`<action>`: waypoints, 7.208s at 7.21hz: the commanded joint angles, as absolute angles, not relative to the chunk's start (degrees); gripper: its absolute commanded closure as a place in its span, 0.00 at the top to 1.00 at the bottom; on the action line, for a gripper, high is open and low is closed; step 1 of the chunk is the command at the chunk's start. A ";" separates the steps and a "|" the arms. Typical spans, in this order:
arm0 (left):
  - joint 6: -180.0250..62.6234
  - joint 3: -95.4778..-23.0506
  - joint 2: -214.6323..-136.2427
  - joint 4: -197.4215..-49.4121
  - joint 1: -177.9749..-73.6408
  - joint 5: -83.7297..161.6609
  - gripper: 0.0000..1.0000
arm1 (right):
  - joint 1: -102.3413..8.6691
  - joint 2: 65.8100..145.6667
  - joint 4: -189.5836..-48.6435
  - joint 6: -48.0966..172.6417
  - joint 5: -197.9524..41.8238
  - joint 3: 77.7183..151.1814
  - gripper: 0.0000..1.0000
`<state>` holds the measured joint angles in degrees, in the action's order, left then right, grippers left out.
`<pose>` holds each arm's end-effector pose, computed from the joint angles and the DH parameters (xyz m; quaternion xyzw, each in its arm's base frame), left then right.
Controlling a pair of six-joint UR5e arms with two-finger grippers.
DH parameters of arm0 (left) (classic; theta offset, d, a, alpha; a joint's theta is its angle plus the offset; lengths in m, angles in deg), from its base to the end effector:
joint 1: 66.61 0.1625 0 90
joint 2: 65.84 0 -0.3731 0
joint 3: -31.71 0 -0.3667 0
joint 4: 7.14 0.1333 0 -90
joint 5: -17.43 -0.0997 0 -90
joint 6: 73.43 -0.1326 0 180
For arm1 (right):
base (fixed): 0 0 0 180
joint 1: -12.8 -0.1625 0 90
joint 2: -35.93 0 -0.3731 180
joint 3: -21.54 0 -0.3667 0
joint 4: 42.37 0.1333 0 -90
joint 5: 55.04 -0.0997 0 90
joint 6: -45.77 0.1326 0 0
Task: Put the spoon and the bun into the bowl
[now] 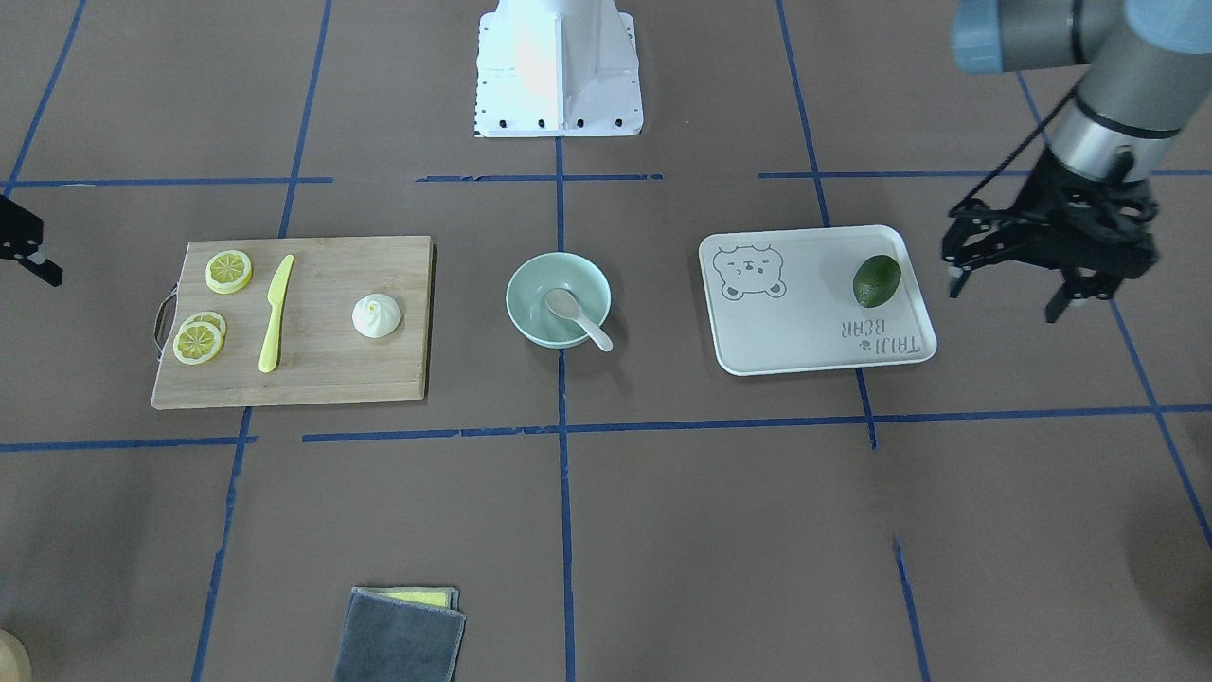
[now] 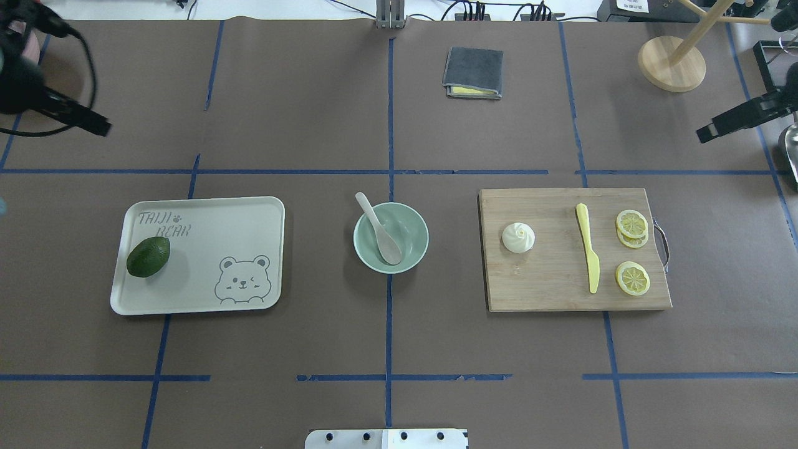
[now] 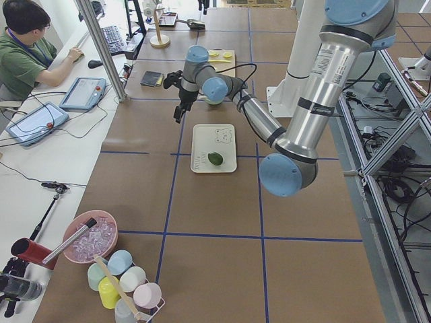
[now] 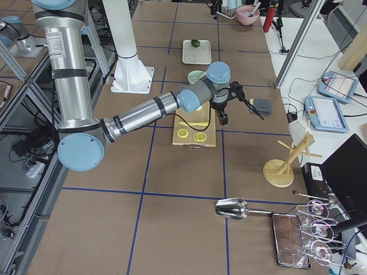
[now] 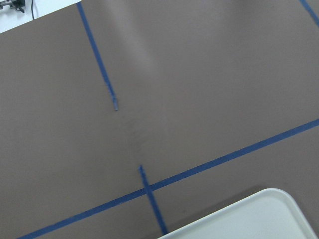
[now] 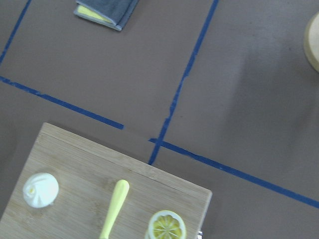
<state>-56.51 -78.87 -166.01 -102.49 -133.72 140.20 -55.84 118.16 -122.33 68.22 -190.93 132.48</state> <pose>0.1484 -0.5097 0.3736 0.1882 0.3534 0.1348 0.9064 -0.1494 -0.4866 0.3656 0.1462 -0.4552 -0.1211 0.8699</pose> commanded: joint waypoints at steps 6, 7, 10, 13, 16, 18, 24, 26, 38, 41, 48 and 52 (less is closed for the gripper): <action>-81.34 -69.45 -143.82 -101.45 -160.30 152.26 1.00 | -26.55 112.48 -122.79 98.03 -166.29 139.76 1.00; -81.34 -68.67 -144.15 -101.44 -160.22 152.26 1.00 | -21.53 112.05 -122.61 99.20 -157.87 138.10 1.00; -81.43 -69.63 -143.71 -101.44 -160.39 152.17 1.00 | -18.15 110.38 -122.08 98.69 -155.24 130.46 0.84; -81.43 -69.72 -143.63 -101.53 -160.39 152.17 1.00 | -17.53 108.10 -122.08 98.59 -154.19 126.41 0.72; -81.52 -69.81 -143.63 -101.53 -160.39 152.26 1.00 | -17.79 108.00 -122.08 98.51 -154.27 126.92 0.00; -81.61 -69.90 -143.71 -101.62 -160.39 152.26 1.00 | -17.62 106.26 -122.69 99.29 -154.36 128.32 0.00; -81.52 -71.04 -143.98 -101.53 -160.48 152.34 1.00 | -9.89 77.68 -139.57 114.94 -149.71 114.54 0.26; -81.52 -71.04 -143.98 -101.62 -160.48 152.34 1.00 | -9.44 79.17 -139.66 114.85 -147.86 116.28 1.00; -77.82 -71.74 -143.89 -97.40 -160.13 152.26 1.00 | -65.81 126.31 -141.95 42.17 -184.15 133.69 1.00; -80.09 -71.65 -143.80 -97.58 -160.04 152.26 1.00 | -74.55 138.12 -141.95 40.59 -183.71 132.47 1.00; -81.34 -71.65 -143.19 -97.31 -160.04 152.26 1.00 | -75.27 139.82 -141.95 41.11 -184.86 132.72 1.00; -81.34 -71.65 -143.19 -97.31 -160.04 152.26 1.00 | -75.27 139.82 -141.95 41.11 -184.94 132.64 1.00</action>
